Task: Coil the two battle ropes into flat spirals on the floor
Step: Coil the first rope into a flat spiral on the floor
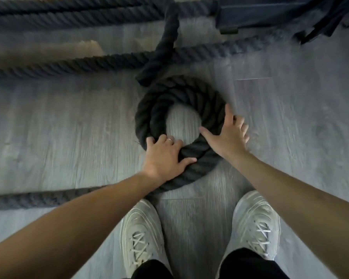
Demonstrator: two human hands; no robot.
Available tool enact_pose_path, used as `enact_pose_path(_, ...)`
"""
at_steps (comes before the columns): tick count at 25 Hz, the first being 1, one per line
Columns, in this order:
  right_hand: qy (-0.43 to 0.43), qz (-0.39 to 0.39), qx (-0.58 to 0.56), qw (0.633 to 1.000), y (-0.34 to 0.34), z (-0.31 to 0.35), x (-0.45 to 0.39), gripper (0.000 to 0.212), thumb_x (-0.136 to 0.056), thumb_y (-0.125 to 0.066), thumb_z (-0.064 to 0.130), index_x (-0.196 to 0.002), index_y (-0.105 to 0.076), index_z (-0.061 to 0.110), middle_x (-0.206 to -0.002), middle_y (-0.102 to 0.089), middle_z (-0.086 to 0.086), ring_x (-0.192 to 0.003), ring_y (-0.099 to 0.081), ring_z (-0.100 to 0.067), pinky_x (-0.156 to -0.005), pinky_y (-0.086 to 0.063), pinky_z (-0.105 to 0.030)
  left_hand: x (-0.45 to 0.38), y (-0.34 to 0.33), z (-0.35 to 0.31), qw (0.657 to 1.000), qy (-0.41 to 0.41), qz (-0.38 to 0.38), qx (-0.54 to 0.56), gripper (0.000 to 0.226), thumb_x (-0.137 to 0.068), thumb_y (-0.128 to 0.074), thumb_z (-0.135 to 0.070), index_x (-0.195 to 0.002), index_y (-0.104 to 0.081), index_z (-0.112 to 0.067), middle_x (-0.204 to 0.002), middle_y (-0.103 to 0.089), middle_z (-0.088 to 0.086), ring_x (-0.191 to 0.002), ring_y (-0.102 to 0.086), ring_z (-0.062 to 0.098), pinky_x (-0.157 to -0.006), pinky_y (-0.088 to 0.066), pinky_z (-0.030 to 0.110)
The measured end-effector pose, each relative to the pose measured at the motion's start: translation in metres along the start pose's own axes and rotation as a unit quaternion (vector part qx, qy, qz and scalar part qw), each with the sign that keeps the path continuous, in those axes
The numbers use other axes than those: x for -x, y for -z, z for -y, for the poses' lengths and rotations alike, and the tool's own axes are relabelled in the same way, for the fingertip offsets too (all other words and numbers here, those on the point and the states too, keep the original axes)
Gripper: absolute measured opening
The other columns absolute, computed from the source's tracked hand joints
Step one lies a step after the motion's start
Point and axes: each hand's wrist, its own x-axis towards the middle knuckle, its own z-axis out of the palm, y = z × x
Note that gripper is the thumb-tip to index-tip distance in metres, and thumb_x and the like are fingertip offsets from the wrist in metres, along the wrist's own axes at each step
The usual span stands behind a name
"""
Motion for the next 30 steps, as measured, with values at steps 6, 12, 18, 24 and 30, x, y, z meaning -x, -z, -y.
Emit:
enact_pose_path(6,0.006,0.005,-0.064,0.998,-0.009,0.008,-0.012,0.108,-0.080,-0.069,0.053,-0.158,0.003,0.034,-0.151,-0.022,-0.007,-0.136,-0.024,-0.033,-0.112,-0.033,-0.054,-0.014,0.015,0.034,0.984,-0.129,-0.098,0.071,0.049,-0.099,-0.036,-0.061,-0.120,-0.061,-0.024,-0.113,-0.062,0.000,-0.106,-0.056,0.026,-0.085,-0.040,0.042)
enact_pose_path(12,0.078,0.071,-0.058,0.993,0.006,-0.007,-0.025,0.112,-0.079,-0.074,0.048,-0.158,0.004,0.036,-0.148,-0.020,-0.004,-0.137,-0.023,-0.028,-0.114,-0.033,-0.047,-0.088,0.073,0.135,0.921,-0.304,0.102,-0.221,0.065,-0.091,-0.045,-0.070,-0.151,-0.031,-0.047,-0.162,-0.025,-0.010,-0.155,-0.004,0.020,-0.119,-0.014,0.052)
enact_pose_path(18,0.170,0.161,0.046,0.971,0.053,-0.006,-0.067,0.108,-0.081,-0.078,0.040,-0.159,-0.004,0.038,-0.146,-0.026,0.006,-0.136,-0.030,-0.022,-0.114,-0.033,-0.042,-0.096,0.066,0.101,0.875,-0.372,0.076,-0.300,0.075,-0.093,-0.008,-0.076,-0.147,-0.040,-0.036,-0.155,-0.040,-0.014,-0.156,0.005,0.018,-0.123,-0.001,0.057)
enact_pose_path(24,0.123,-0.027,0.005,0.992,0.023,-0.006,-0.028,0.082,-0.085,-0.063,0.057,-0.155,-0.025,0.036,-0.151,-0.028,-0.004,-0.135,-0.027,-0.032,-0.112,-0.030,-0.052,-0.062,0.036,0.080,0.947,-0.200,-0.016,-0.251,0.074,-0.098,-0.001,-0.067,-0.128,-0.053,-0.022,-0.134,-0.058,-0.001,-0.137,-0.036,0.028,-0.104,-0.032,0.064)
enact_pose_path(30,0.076,0.004,-0.062,0.995,-0.014,-0.004,0.023,0.086,-0.086,-0.058,0.062,-0.156,-0.014,0.036,-0.156,-0.014,-0.007,-0.140,-0.019,-0.031,-0.114,-0.030,-0.054,-0.047,0.030,0.044,0.991,0.014,0.005,-0.132,0.076,-0.099,-0.007,-0.065,-0.115,-0.066,-0.019,-0.108,-0.070,0.004,-0.117,-0.049,0.027,-0.099,-0.030,0.057)
